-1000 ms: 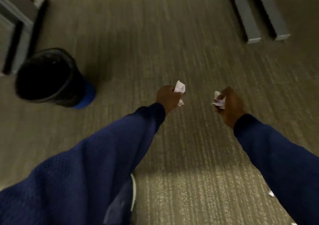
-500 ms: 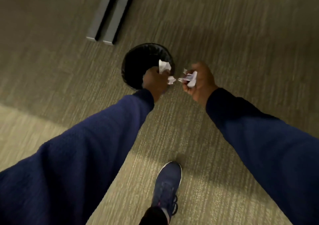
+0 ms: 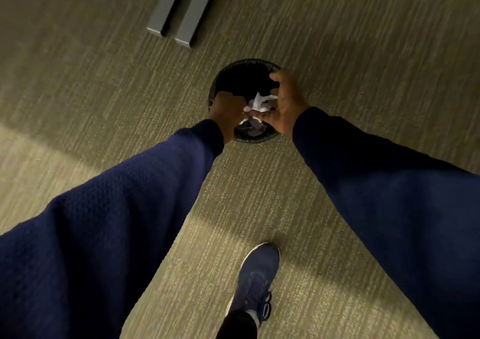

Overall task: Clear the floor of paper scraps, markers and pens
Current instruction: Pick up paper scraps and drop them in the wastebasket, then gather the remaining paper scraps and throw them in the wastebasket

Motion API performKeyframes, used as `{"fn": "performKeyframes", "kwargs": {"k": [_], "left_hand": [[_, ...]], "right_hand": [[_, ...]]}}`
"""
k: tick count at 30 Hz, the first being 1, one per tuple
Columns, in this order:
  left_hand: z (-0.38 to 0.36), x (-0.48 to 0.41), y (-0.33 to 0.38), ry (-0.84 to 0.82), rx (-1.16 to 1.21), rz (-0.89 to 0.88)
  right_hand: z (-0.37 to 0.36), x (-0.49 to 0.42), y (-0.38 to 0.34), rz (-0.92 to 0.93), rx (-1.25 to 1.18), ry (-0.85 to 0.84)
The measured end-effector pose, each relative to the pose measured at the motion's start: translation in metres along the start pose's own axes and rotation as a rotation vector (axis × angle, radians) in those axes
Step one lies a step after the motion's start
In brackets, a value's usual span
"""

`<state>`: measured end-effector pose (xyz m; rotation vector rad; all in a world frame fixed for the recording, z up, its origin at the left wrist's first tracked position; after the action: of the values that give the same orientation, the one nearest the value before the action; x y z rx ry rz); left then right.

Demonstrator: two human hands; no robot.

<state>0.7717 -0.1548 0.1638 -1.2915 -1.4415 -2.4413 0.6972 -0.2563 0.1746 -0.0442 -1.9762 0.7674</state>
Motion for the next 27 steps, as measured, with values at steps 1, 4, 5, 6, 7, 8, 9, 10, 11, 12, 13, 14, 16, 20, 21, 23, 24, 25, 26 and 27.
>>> {"fn": "performKeyframes", "kwargs": {"k": [1, 4, 5, 6, 7, 8, 9, 10, 11, 12, 13, 14, 16, 20, 21, 23, 24, 25, 26, 27], "left_hand": [[-0.001, 0.002, -0.001, -0.009, -0.002, 0.000], [-0.005, 0.011, 0.003, -0.006, 0.076, 0.006], [-0.008, 0.012, 0.004, -0.014, 0.101, 0.016], [-0.014, 0.015, 0.006, -0.041, 0.089, 0.012], [-0.020, 0.019, 0.009, -0.066, 0.043, -0.001], [-0.027, 0.023, 0.008, -0.077, -0.015, -0.018], [-0.032, 0.021, 0.001, -0.066, -0.066, -0.018], [-0.039, 0.027, 0.002, -0.062, -0.086, -0.043], [-0.046, 0.032, 0.001, -0.059, -0.111, -0.059], [-0.057, 0.036, 0.001, -0.064, -0.142, -0.087], [-0.072, 0.043, 0.002, -0.082, -0.184, -0.104], [-0.090, 0.051, 0.003, -0.104, -0.227, -0.126], [-0.132, 0.070, 0.001, -0.138, -0.311, -0.158], [-0.233, 0.112, -0.015, -0.176, -0.383, -0.243], [-0.263, 0.125, -0.024, -0.209, -0.431, -0.273], [-0.323, 0.147, -0.048, -0.272, -0.517, -0.317], [-0.355, 0.163, -0.061, -0.313, -0.546, -0.339], [-0.388, 0.177, -0.076, -0.348, -0.578, -0.358], [-0.421, 0.194, -0.092, -0.378, -0.613, -0.386], [-0.453, 0.217, -0.109, -0.425, -0.645, -0.412]], "right_hand": [[-0.001, 0.000, 0.000, -0.006, -0.017, -0.011], [0.008, -0.002, -0.001, -0.009, -0.008, -0.010], [0.015, -0.005, 0.001, -0.020, -0.026, -0.007], [0.020, 0.001, 0.000, -0.034, 0.000, 0.003], [0.028, 0.003, 0.001, -0.035, -0.011, -0.002], [0.040, 0.008, 0.001, -0.039, -0.002, 0.016], [0.052, 0.011, 0.001, -0.027, -0.014, 0.004], [0.067, 0.019, 0.002, -0.019, -0.006, 0.015], [0.082, 0.026, 0.003, -0.007, -0.025, 0.019], [0.100, 0.035, 0.004, 0.009, -0.017, 0.048], [0.121, 0.042, 0.007, 0.020, -0.037, 0.060], [0.143, 0.052, 0.009, 0.027, -0.040, 0.086], [0.192, 0.077, 0.013, 0.058, -0.082, 0.142], [0.304, 0.123, 0.032, 0.127, -0.120, 0.248], [0.335, 0.136, 0.038, 0.148, -0.115, 0.275], [0.397, 0.166, 0.054, 0.188, -0.074, 0.340], [0.427, 0.182, 0.063, 0.209, -0.037, 0.378], [0.458, 0.199, 0.074, 0.234, 0.010, 0.423], [0.491, 0.215, 0.087, 0.259, 0.064, 0.468], [0.523, 0.234, 0.102, 0.284, 0.110, 0.518]]}}
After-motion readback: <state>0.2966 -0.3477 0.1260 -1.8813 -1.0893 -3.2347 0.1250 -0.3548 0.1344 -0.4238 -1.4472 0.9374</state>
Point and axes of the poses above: each hand's wrist, its own x-axis away from the middle knuckle, its own z-axis out of the back of the hand, y = z × x, the point moved 9 cm from there along -x, towards the middle knuckle, and after that the axes turned 2 degrees about y, right-handed, at the moved point
